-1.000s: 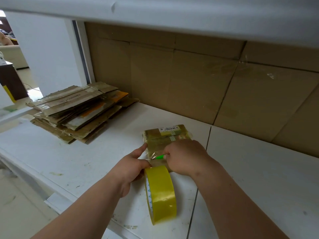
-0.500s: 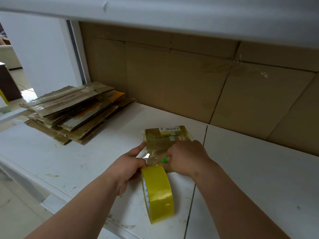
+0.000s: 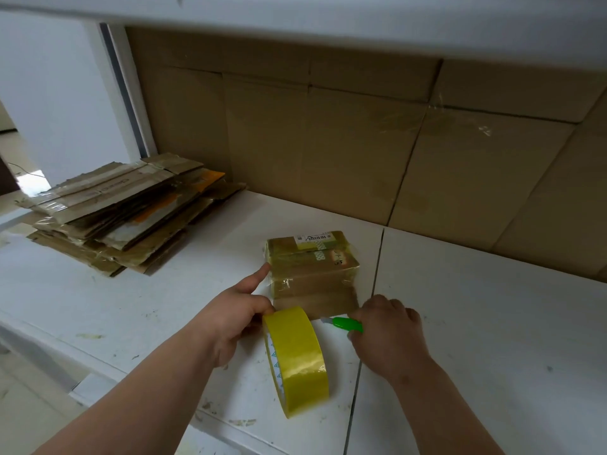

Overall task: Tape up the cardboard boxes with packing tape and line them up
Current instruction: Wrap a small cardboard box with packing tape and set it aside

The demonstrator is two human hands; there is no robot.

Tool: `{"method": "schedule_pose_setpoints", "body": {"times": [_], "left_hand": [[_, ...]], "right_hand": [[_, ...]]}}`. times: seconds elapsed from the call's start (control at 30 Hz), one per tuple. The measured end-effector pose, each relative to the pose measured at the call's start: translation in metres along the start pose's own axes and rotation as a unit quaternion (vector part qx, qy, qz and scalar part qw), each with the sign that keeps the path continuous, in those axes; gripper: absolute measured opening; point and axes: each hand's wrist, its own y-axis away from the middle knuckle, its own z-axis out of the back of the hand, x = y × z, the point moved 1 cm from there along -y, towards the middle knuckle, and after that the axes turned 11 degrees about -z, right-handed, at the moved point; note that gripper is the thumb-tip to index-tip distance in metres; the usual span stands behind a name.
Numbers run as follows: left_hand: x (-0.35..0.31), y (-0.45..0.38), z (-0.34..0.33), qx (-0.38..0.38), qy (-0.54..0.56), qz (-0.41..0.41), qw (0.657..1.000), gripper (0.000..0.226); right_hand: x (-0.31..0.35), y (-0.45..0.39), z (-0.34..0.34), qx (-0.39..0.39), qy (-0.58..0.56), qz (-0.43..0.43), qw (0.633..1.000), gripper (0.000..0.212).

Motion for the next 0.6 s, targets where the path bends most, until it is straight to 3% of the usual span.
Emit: {"method": "schedule_pose_setpoints", "body": {"times": [0.07, 0.13, 0.2, 0.33, 0.5, 0.6], "left_hand": [[0.001, 0.000, 0.001, 0.006, -0.002, -0.001, 1.000, 0.073], [0.001, -0.001, 0.002, 0.011, -0.004, -0.002, 1.000, 0.074], [0.001, -0.001, 0.002, 0.021, -0.006, -0.003, 1.000, 0.076], [0.000, 0.000, 0.003, 0.041, -0.008, -0.011, 0.999, 0.078], [-0.005, 0.007, 0.002, 0.063, 0.005, -0.028, 0.998, 0.079], [-0.005, 0.006, 0.003, 0.070, 0.008, -0.031, 0.997, 0.079]], "right_hand": [[0.006, 0.005, 0.002, -0.024, -0.063, -0.015, 0.998, 0.040], [0.015, 0.007, 0.010, 0.013, -0.245, -0.037, 0.969, 0.033], [0.030, 0.010, 0.013, 0.137, -0.440, -0.068, 0.885, 0.021], [0.059, 0.008, 0.009, 0.326, -0.576, -0.110, 0.742, 0.033], [0.070, -0.005, 0.009, 0.356, -0.581, -0.137, 0.719, 0.037], [0.072, -0.008, 0.006, 0.358, -0.594, -0.153, 0.704, 0.027]]}}
